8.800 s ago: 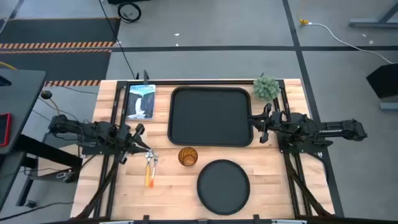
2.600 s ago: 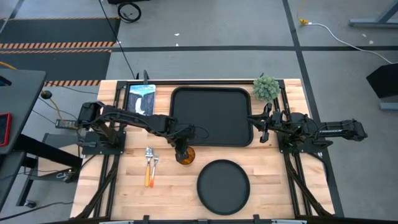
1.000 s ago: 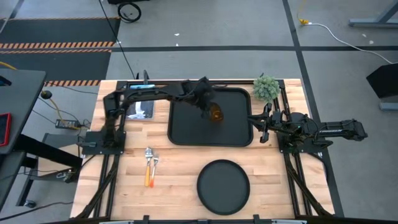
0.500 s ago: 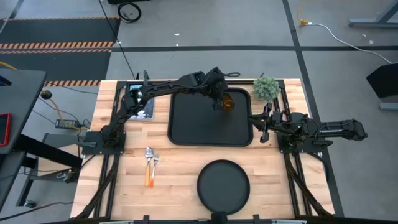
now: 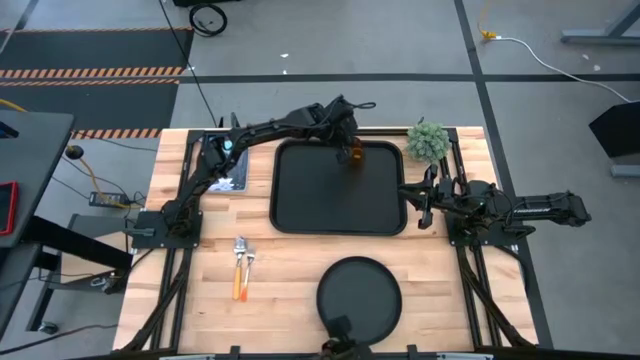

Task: Pick and place plate/cup/fork/spoon on tray
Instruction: Put the brown cup on the black tray

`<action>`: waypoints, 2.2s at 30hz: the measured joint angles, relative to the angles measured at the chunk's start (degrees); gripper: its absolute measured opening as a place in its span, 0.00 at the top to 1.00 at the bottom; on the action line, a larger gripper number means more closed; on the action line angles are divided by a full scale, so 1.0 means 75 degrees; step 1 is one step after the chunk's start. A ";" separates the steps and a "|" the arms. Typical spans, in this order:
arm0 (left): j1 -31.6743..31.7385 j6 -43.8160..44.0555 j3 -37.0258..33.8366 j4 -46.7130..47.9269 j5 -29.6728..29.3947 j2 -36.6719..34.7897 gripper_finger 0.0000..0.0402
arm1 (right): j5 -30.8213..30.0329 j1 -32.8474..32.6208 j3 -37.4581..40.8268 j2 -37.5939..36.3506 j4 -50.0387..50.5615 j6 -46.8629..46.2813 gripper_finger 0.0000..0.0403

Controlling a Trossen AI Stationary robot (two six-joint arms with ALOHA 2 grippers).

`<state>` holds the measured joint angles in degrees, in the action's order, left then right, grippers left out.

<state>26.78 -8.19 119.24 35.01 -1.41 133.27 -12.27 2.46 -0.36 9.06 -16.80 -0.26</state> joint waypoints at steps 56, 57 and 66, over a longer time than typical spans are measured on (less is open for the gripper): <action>0.0051 -0.0767 0.0099 0.0112 0.0025 -0.0109 0.56 | -0.0006 0.0000 0.0000 0.0005 -0.0148 0.0002 0.83; 0.0058 -0.0807 0.0099 0.0067 0.0021 -0.0158 0.56 | -0.0006 -0.0001 0.0000 0.0005 -0.0146 0.0002 0.83; 0.0273 -0.0994 0.0112 0.0739 -0.0077 -0.0504 0.57 | -0.0006 -0.0001 0.0000 0.0002 -0.0151 0.0001 0.83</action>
<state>28.83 -15.64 120.08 40.55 -1.99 129.49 -12.32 2.45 -0.36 9.08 -17.93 -0.26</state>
